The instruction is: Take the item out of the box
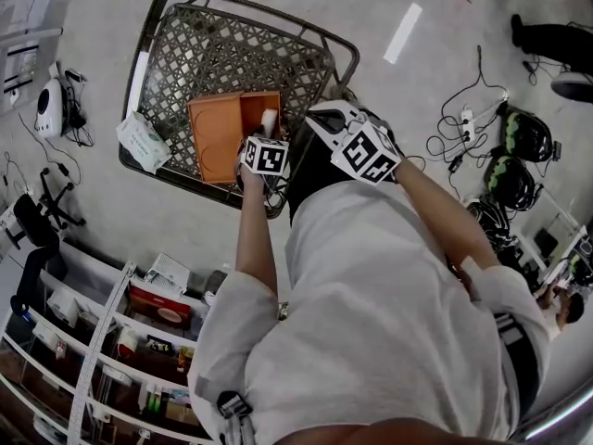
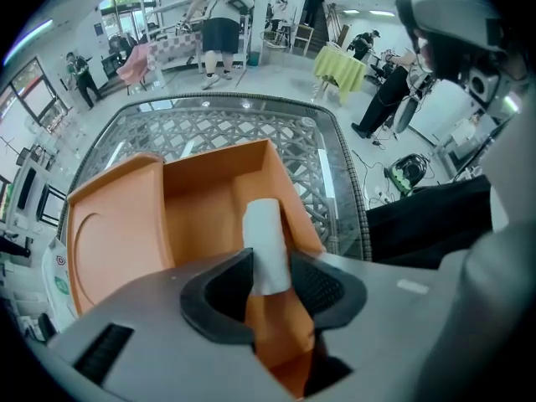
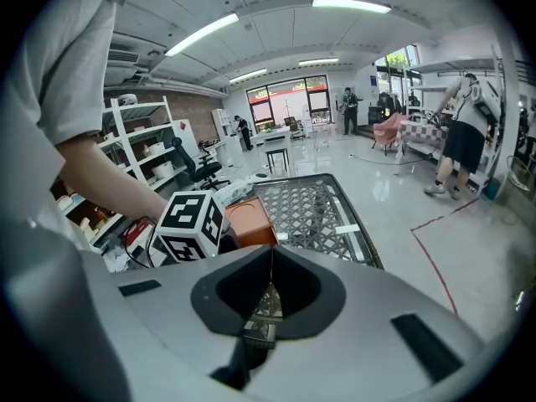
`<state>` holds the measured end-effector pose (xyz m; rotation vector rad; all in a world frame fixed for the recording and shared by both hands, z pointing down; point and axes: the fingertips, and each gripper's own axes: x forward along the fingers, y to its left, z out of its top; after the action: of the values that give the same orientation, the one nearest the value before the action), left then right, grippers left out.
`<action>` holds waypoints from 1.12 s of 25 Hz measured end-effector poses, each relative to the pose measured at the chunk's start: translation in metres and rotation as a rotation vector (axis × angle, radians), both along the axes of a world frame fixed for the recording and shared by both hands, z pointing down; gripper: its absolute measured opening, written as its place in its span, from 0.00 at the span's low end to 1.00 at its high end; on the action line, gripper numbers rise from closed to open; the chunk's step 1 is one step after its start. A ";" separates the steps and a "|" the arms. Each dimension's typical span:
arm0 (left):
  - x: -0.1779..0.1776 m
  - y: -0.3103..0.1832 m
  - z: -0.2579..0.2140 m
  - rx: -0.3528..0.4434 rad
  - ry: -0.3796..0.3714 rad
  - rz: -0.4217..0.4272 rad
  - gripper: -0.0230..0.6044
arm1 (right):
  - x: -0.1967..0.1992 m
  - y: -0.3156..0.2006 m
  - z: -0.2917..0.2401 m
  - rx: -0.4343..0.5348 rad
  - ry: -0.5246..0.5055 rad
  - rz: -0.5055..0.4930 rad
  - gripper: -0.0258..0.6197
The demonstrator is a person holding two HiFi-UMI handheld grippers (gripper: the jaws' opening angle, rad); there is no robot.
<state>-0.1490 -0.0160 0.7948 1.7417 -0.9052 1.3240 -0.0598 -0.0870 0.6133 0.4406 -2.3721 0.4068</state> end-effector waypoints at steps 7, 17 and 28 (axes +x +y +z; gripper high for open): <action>-0.004 -0.004 0.006 -0.006 -0.072 -0.008 0.24 | 0.005 -0.002 0.000 0.004 0.000 0.007 0.05; -0.006 -0.004 0.011 -0.028 -0.127 -0.026 0.24 | 0.012 -0.002 0.000 0.003 0.004 0.014 0.05; -0.009 0.003 0.004 -0.029 -0.110 -0.083 0.24 | 0.015 -0.003 -0.003 0.008 -0.002 -0.006 0.05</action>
<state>-0.1577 -0.0128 0.7985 1.6046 -1.0038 1.3817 -0.0445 -0.0897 0.6105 0.4375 -2.3770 0.3949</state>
